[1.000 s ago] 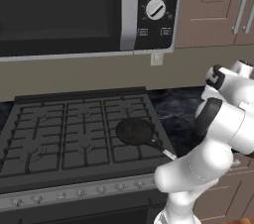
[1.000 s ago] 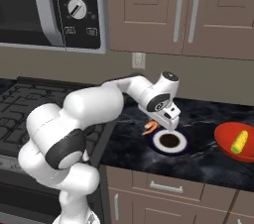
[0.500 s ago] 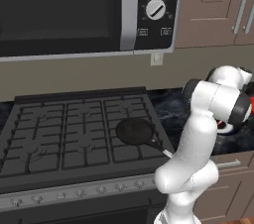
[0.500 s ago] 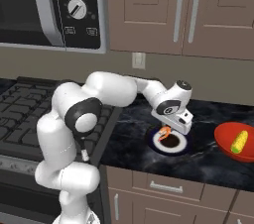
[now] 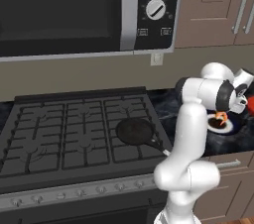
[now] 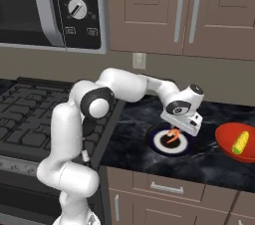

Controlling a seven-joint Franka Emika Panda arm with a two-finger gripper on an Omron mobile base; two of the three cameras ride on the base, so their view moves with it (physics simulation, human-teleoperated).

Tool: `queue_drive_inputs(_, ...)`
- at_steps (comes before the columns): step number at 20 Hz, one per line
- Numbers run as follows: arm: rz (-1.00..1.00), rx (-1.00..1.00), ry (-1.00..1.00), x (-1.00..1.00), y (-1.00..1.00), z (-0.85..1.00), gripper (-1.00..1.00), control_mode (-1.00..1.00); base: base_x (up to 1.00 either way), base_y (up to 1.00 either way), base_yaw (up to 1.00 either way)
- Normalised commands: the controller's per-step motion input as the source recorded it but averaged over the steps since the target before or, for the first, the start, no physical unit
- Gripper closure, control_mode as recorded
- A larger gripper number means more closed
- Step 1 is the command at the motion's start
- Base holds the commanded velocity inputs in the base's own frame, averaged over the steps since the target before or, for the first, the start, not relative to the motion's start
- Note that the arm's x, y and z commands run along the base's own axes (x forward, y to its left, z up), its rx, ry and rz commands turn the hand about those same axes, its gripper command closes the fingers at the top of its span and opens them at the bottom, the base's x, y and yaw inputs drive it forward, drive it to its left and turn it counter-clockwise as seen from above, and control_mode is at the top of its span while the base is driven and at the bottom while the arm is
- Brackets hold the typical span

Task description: Place the shrimp on the plate and place the corn on the same plate.

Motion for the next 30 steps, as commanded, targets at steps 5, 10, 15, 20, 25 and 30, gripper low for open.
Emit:
queue_drive_inputs(5,0.0,0.0,0.0,0.05,0.0,-0.02,-1.0,-1.0,0.0,0.0,0.0)
queue_drive_inputs(10,-0.07,-0.04,0.01,-0.26,-0.01,0.06,-1.0,-1.0,0.0,0.0,0.0)
queue_drive_inputs(15,-0.21,-0.25,0.11,-0.85,0.15,0.17,-1.0,-1.0,0.0,0.0,0.0)
queue_drive_inputs(20,-0.12,-0.25,0.18,-0.35,0.41,0.28,-1.0,-1.0,0.0,0.0,0.0)
queue_drive_inputs(25,0.0,0.0,0.0,-0.11,0.1,0.0,-1.0,-1.0,0.0,0.0,0.0)
queue_drive_inputs(30,0.01,0.01,-0.02,0.01,-0.16,-0.01,-1.0,1.0,0.01,-0.14,0.01)
